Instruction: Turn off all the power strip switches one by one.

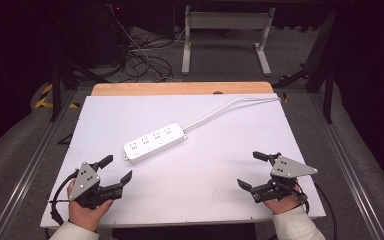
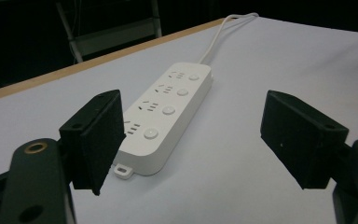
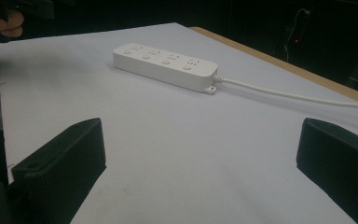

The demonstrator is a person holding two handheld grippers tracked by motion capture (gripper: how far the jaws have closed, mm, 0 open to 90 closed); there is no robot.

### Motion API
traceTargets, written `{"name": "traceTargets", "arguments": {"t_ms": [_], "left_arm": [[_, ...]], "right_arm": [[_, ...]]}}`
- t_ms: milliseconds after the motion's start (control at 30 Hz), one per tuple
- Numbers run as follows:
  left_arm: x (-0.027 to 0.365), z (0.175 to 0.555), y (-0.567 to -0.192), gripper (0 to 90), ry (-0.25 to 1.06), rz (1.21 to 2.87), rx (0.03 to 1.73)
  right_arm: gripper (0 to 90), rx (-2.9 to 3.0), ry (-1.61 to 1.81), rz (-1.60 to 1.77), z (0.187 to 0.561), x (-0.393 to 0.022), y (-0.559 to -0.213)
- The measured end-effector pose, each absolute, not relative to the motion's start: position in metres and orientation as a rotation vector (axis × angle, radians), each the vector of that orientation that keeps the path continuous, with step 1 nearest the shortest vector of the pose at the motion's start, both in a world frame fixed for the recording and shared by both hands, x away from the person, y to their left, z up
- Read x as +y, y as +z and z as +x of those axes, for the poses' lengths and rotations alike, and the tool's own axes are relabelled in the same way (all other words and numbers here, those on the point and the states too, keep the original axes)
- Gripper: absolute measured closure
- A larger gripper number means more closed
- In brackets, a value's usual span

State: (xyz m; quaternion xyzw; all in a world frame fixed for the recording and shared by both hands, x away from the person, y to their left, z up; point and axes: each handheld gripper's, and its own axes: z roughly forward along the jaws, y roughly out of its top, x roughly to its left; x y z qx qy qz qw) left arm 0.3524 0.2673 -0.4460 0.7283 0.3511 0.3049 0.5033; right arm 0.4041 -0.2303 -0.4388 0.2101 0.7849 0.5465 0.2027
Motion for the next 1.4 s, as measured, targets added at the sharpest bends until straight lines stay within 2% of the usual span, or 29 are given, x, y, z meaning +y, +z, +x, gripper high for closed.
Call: {"name": "traceTargets", "arguments": {"t_ms": [467, 567, 1033, 1400], "left_arm": [[0.267, 0.352, -0.441, 23.0, 0.763, 1.797, 0.83], [0.267, 0.353, -0.439, 29.1, 0.771, 1.811, 0.827], [0.266, 0.363, -0.421, 39.6, 0.706, 1.859, 0.851], [0.263, 0.379, -0.406, 41.6, 0.704, 1.848, 0.863]], "right_arm": [[3.8, 2.209, 1.529, 0.566, 0.403, -0.228, -0.44], [4.6, 2.215, 1.526, 0.565, 0.403, -0.228, -0.44], [6.3, 2.234, 1.524, 0.56, 0.403, -0.227, -0.44], [6.5, 2.24, 1.528, 0.565, 0.404, -0.226, -0.441]]}}
